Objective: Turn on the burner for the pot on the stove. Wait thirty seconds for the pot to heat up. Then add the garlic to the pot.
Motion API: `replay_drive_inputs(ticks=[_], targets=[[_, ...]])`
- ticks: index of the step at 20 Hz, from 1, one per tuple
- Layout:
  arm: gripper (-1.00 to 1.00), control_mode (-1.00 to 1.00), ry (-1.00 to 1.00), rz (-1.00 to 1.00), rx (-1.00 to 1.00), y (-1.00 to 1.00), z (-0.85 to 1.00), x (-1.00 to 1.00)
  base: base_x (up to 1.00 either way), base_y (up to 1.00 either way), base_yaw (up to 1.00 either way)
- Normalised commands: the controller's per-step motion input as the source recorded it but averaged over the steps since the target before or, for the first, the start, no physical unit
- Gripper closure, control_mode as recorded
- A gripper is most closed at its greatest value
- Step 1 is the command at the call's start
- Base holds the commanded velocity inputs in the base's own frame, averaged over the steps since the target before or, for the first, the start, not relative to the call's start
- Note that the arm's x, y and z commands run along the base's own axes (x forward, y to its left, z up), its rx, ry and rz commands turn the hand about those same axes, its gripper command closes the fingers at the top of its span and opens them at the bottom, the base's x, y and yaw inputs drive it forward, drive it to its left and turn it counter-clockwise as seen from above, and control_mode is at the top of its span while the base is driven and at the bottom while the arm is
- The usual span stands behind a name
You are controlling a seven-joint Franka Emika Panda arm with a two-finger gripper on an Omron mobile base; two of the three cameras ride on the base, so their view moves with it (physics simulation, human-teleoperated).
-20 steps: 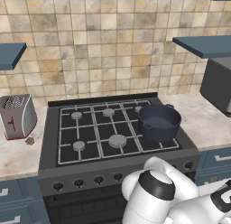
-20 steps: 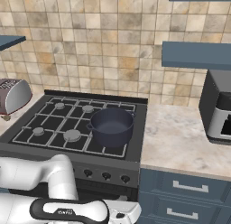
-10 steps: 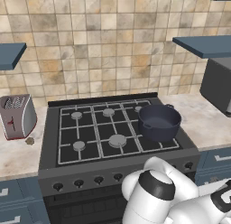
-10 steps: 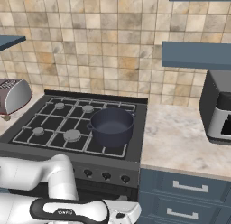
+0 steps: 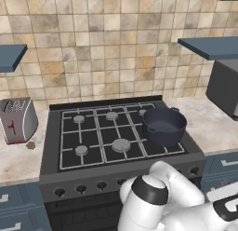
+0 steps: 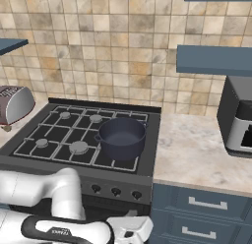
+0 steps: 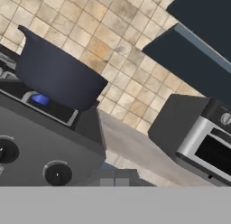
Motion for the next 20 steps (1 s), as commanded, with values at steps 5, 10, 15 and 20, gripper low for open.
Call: replay_drive_inputs(ticks=[5, 10, 15, 20], targets=[[1.00, -1.00, 0.10, 0.00, -0.13, 0.14, 1.00, -0.04, 0.00, 0.00, 0.00], [1.00, -1.00, 0.09, 0.00, -0.08, 0.46, 0.70, -0.06, 0.00, 0.00, 0.00], [1.00, -1.00, 0.00, 0.00, -0.14, 0.72, 0.42, -0.07, 0.00, 0.00, 0.00], [1.00, -1.00, 0.01, 0.03, -0.30, 0.59, 0.76, 0.00, 0.00, 0.00, 0.00]])
